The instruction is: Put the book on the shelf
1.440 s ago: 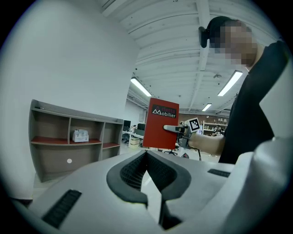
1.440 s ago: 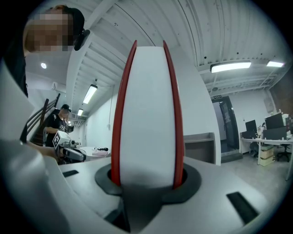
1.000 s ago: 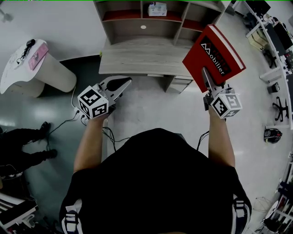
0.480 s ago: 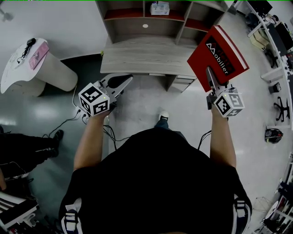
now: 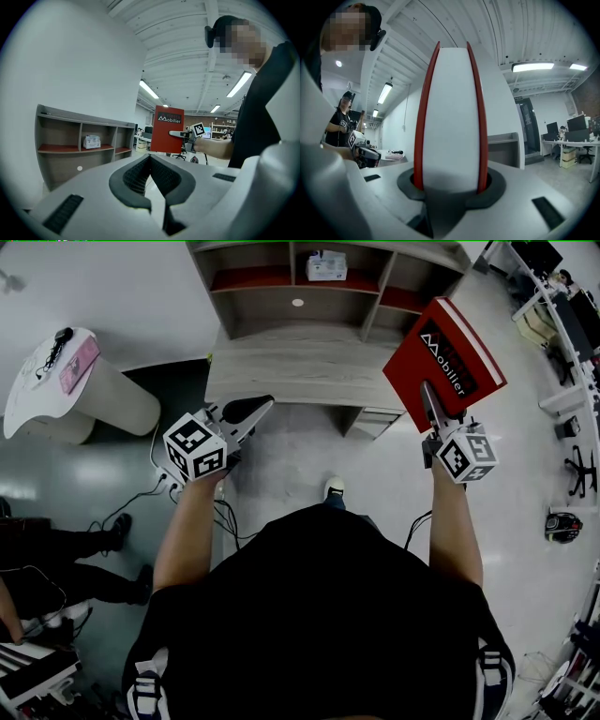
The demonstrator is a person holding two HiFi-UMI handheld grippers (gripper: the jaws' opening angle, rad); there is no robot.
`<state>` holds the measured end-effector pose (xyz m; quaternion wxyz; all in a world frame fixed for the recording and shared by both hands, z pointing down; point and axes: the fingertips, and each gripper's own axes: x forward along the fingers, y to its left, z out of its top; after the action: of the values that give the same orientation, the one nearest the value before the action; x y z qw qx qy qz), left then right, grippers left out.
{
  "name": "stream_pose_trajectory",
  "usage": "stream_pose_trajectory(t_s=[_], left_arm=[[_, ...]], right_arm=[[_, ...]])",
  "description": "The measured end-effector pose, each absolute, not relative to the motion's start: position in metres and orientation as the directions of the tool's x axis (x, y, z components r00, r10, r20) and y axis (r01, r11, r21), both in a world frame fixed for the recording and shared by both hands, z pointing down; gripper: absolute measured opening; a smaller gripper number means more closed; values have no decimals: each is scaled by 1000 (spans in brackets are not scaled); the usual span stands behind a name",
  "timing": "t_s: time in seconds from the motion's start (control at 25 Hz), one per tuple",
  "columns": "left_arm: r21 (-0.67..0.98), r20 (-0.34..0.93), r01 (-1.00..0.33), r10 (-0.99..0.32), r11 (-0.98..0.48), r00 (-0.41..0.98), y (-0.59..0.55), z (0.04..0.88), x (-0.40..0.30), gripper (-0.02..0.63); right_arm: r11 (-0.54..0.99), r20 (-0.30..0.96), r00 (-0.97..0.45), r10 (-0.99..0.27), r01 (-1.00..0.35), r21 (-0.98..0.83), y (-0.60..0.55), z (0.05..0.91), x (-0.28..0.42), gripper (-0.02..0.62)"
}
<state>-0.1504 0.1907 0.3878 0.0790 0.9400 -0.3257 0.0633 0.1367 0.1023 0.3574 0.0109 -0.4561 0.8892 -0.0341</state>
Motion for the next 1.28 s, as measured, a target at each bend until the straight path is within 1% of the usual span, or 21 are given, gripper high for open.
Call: stream_pose_trajectory(t_s=[0.16, 0.4, 1.28], left_arm=[[121, 178, -628, -605, -769, 776, 146, 377, -151, 20], [133, 199, -639, -612, -758, 766, 108, 382, -144, 20], [145, 212, -645, -613, -750, 761, 9, 395, -95, 20]], right_arm=[[576, 18, -578, -816, -814, -76, 54, 347, 136, 170], [578, 28, -582, -813, -811, -93, 14, 350, 146, 170], [592, 61, -602, -796, -796, -127, -78, 378, 192, 170]])
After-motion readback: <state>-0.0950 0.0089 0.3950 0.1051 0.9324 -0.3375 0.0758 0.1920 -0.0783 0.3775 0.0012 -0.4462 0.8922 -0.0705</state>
